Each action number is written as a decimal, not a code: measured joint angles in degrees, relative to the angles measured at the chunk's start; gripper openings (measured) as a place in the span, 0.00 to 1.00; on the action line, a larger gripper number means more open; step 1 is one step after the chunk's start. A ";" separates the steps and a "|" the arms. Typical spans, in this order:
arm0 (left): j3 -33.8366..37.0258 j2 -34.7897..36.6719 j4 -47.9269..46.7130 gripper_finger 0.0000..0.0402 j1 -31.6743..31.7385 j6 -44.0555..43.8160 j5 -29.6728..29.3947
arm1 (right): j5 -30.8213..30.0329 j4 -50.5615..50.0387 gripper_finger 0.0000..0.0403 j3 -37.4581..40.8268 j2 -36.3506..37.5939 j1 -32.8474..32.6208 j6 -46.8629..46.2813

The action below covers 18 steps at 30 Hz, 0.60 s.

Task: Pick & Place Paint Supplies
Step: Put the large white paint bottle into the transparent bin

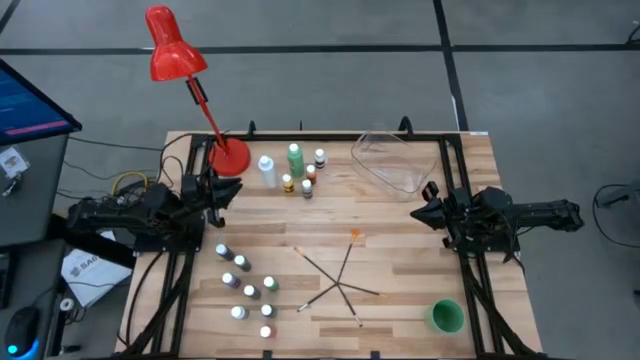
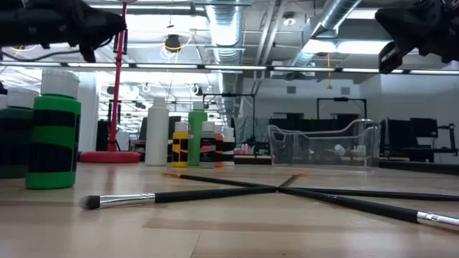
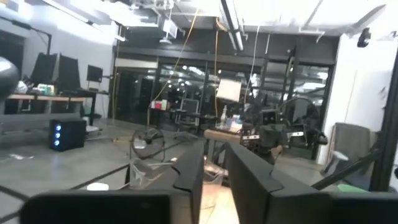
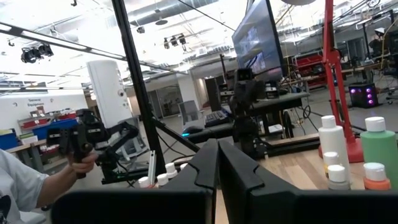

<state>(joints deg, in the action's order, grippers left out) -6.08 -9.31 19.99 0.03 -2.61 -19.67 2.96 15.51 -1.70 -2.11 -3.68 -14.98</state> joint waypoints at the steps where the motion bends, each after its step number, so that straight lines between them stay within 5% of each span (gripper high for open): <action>1: -1.22 -1.87 -0.10 0.22 -0.01 0.72 -0.34 | 0.00 0.00 0.02 -0.01 0.00 0.00 0.17; 12: -16.49 -26.74 -1.10 0.41 0.00 9.55 -17.95 | -2.28 0.02 0.02 -0.03 0.00 0.04 0.55; 18: -24.52 -33.97 -7.21 0.43 1.13 9.88 -20.73 | -3.21 0.02 0.02 -0.06 0.00 0.09 0.52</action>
<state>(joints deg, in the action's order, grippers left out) -30.60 -43.28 12.78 1.16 7.27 -40.40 -0.25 15.53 -1.76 -2.11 -3.59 -14.46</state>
